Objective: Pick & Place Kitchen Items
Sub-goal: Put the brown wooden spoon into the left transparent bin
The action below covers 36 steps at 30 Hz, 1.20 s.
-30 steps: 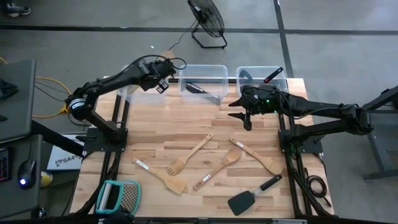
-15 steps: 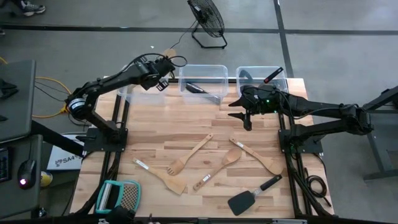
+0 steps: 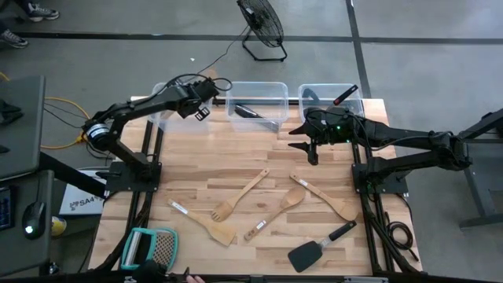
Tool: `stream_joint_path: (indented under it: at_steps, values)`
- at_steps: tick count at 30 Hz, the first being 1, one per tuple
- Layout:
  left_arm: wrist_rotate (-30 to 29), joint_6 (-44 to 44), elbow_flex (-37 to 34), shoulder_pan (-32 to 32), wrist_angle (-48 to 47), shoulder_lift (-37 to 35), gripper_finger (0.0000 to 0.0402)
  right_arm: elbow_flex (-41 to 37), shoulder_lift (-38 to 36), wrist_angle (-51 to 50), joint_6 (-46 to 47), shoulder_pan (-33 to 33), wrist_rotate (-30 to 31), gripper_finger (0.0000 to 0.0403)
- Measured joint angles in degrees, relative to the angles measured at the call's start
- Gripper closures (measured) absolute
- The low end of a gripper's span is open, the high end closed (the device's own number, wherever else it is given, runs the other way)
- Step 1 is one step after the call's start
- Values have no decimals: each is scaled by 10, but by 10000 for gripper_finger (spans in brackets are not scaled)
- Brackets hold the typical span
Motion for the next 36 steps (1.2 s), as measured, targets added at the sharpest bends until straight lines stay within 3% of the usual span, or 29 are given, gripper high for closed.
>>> stream_joint_path:
  at_steps: [25, 36]
  values:
    - [44, -13, -1, 6, -19, 0, 304, 0, 0, 0, 0, 0, 0, 219]
    - [45, -15, -1, 6, -20, 0, 248, 0, 0, 0, 0, 0, 0, 219]
